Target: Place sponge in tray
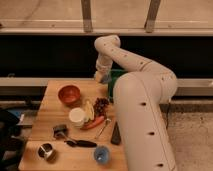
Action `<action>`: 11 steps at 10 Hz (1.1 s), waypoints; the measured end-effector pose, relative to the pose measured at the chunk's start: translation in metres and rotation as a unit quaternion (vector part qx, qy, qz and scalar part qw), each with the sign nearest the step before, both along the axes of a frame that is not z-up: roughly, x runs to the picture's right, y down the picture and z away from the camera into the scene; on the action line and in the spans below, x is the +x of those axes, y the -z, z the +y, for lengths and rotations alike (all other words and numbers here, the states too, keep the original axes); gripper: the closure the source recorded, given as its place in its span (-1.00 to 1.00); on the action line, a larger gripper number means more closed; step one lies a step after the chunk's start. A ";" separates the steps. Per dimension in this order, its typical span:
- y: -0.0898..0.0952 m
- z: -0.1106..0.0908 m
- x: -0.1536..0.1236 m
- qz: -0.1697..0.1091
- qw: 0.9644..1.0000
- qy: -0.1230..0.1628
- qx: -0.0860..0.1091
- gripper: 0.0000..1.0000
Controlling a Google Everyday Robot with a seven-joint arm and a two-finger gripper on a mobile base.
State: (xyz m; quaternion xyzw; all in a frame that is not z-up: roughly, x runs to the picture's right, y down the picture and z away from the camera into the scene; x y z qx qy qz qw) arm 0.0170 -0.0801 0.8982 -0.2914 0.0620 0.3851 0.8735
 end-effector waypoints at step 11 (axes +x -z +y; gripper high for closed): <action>0.042 0.028 0.250 0.202 0.960 -0.192 0.030 1.00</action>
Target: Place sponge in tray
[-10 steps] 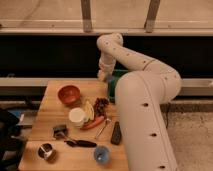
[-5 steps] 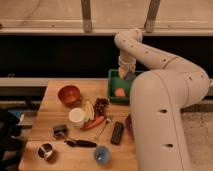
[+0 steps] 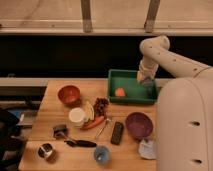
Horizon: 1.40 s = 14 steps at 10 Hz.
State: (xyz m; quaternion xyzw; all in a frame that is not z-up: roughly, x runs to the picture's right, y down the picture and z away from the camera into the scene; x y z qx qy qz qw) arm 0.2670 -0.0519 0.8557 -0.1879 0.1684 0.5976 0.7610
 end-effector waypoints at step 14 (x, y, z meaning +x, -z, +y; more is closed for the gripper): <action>-0.103 0.006 -0.097 -0.140 0.988 -0.011 0.063 -0.25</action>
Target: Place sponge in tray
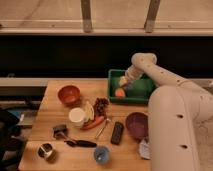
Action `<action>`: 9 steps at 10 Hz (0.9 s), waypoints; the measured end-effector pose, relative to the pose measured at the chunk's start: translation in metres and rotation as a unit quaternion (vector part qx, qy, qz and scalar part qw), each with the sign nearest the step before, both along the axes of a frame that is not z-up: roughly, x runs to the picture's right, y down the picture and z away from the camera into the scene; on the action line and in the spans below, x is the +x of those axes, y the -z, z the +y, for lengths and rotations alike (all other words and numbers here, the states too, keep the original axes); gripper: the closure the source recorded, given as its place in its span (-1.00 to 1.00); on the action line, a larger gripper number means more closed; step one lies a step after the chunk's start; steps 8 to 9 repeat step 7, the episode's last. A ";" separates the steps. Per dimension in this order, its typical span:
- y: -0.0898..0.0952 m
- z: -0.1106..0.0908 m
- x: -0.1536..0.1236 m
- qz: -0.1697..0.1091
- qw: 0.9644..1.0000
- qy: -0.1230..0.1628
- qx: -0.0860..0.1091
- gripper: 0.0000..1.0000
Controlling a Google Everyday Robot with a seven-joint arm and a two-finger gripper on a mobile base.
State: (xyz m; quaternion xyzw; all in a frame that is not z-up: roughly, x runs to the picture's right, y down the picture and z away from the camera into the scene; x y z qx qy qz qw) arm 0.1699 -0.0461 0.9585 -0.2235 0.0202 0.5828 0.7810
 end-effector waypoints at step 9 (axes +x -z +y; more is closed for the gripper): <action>0.012 -0.007 -0.001 0.001 1.000 0.012 0.013 -0.25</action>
